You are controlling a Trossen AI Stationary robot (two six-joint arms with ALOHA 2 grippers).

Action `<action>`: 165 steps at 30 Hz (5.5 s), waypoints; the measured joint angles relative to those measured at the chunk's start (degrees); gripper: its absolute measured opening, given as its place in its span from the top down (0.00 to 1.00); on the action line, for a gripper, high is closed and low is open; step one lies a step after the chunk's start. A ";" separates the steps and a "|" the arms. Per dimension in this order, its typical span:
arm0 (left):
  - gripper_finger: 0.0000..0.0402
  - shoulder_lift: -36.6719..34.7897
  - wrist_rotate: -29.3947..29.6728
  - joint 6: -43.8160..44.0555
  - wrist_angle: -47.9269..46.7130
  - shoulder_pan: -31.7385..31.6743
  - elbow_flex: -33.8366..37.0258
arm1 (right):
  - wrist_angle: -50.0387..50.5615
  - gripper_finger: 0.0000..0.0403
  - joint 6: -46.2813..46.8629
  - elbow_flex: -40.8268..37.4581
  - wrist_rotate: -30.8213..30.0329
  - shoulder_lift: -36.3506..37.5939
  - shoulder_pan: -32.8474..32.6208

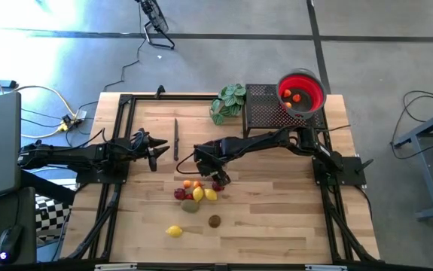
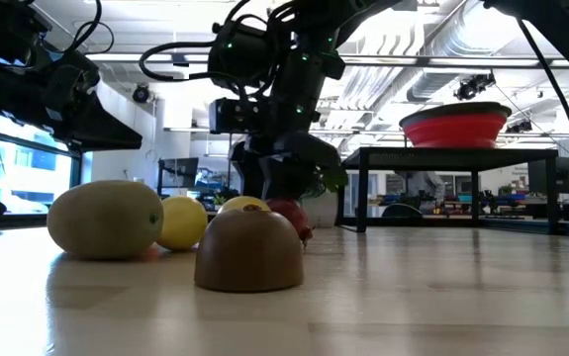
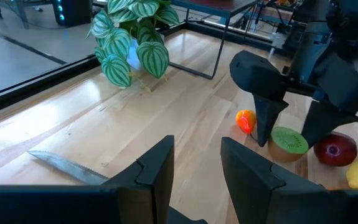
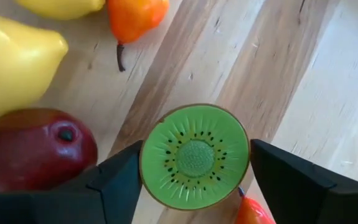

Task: Pick & Place Fruit
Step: Put the half brown kiwi into the red strainer bowl, then put the orange pear into the red strainer bowl

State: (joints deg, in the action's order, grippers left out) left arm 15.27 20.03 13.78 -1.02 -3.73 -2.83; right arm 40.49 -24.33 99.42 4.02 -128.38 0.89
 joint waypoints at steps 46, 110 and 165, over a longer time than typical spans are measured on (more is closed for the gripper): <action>0.68 0.00 0.00 0.00 0.00 0.00 0.00 | -2.54 0.39 3.72 0.00 3.45 0.00 0.02; 0.68 0.00 0.04 0.00 -0.02 0.00 0.02 | 22.95 0.40 23.73 0.02 -32.40 39.93 20.82; 0.68 0.00 0.11 0.00 -0.02 0.00 0.02 | 16.60 0.99 30.00 -5.38 -21.62 40.32 27.39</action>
State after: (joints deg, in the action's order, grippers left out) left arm 15.26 20.14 13.78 -1.04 -3.73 -2.81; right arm 57.10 5.67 94.03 -17.61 -88.06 28.27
